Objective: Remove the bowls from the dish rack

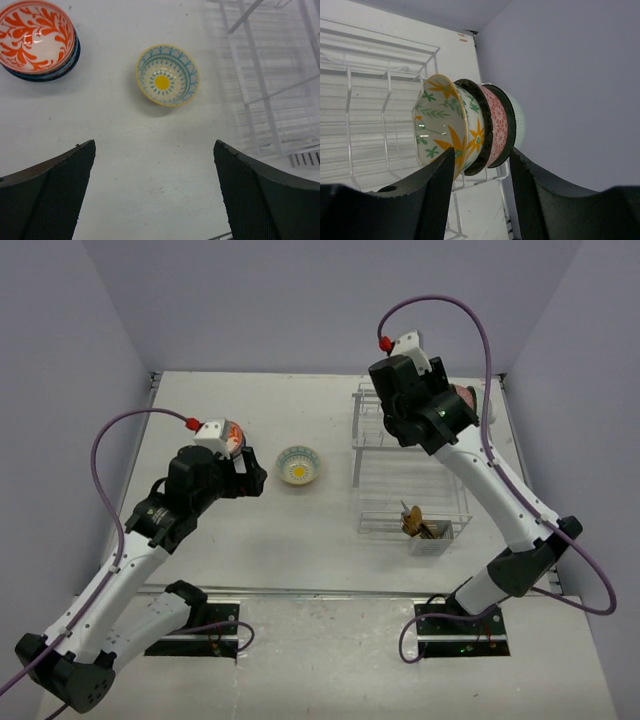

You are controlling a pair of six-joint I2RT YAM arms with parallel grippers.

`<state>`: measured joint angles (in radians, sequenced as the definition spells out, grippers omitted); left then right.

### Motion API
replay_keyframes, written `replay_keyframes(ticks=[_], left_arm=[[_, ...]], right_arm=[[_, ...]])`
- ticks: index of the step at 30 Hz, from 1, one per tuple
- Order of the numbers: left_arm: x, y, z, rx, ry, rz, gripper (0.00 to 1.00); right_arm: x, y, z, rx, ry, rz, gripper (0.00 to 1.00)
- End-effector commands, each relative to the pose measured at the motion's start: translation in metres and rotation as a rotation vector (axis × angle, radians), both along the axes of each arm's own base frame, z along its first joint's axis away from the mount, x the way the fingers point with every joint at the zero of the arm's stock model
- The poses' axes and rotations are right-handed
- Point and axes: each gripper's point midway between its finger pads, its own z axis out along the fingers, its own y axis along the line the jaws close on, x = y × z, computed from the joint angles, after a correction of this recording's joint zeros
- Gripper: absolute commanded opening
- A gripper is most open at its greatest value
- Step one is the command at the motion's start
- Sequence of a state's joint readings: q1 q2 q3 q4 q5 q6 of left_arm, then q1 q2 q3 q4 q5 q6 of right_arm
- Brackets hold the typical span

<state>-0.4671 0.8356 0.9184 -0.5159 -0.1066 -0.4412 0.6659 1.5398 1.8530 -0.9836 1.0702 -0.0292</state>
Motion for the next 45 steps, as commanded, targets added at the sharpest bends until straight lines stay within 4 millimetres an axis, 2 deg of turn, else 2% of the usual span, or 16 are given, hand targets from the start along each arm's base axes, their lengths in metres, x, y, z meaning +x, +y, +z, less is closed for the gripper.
replay_keyframes(ticks=[1,7,11,12,13,18,25,34,38,45], left_arm=[[-0.009,0.013,-0.035,0.12,0.078,-0.001,1.0],[-0.01,0.013,-0.046,0.126,0.073,-0.018,1.0],[-0.011,0.01,-0.044,0.112,0.058,-0.038,1.0],[-0.013,0.009,-0.044,0.109,0.052,-0.047,1.0],[-0.013,0.006,-0.044,0.102,0.052,-0.059,1.0],[-0.014,0.004,-0.045,0.105,0.056,-0.079,1.0],[-0.016,0.002,-0.042,0.091,0.036,-0.094,1.0],[-0.016,0.0,-0.043,0.09,0.04,-0.102,1.0],[-0.017,0.001,-0.039,0.084,0.027,-0.1,1.0],[-0.016,0.001,-0.042,0.088,0.036,-0.095,1.0]], right_arm=[[0.009,-0.007,0.007,-0.075,-0.017,-0.061,0.49],[0.022,-0.006,-0.016,-0.123,0.038,-0.082,0.48],[0.028,-0.01,-0.017,-0.156,0.012,-0.1,0.48],[0.028,-0.012,-0.026,-0.193,0.025,-0.109,0.48],[0.029,-0.013,-0.026,-0.231,0.037,-0.098,0.47],[0.031,-0.014,-0.034,-0.268,0.022,-0.106,0.42],[0.032,-0.015,-0.038,-0.289,0.013,-0.122,0.26],[0.028,-0.017,-0.024,-0.283,-0.029,-0.129,0.11],[0.023,-0.019,-0.012,-0.286,-0.065,-0.144,0.02],[0.013,-0.023,0.008,-0.269,-0.11,-0.145,0.0]])
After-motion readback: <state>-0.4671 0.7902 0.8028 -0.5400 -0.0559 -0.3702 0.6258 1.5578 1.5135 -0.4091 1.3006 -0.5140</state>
